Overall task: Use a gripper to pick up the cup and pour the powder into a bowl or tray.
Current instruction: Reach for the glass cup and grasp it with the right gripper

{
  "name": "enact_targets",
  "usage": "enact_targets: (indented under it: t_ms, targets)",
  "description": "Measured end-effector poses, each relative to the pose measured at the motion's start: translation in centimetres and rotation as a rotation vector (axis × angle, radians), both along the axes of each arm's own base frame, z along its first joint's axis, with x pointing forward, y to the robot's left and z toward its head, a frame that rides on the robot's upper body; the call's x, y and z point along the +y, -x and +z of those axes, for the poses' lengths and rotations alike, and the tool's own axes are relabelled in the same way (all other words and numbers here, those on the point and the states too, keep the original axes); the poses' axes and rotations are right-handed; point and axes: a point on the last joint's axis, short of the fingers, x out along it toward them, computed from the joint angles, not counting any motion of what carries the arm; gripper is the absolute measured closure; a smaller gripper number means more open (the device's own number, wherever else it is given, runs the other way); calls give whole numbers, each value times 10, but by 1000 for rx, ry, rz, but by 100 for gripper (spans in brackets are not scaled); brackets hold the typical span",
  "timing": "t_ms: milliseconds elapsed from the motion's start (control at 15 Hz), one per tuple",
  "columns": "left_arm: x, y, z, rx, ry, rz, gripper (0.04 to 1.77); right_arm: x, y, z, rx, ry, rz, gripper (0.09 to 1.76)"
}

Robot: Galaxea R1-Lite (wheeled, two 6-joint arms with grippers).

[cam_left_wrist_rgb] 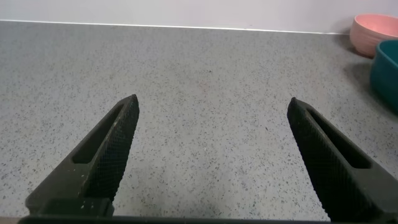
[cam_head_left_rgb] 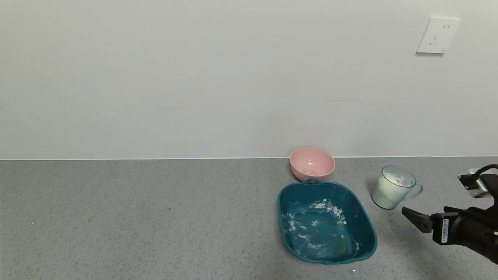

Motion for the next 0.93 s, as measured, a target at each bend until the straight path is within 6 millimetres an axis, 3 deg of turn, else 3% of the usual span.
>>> enact_targets:
  t_ms: [333,733,933]
  targets:
    - [0,0,0,0,0,0,9,3,-22,-24,70,-20,-16,14]
    - [0,0,0,0,0,0,9,3,-55,-46,-19,11,-120,14]
    - [0,0,0,0,0,0,9,8,-62,-60,-6,17,-132,14]
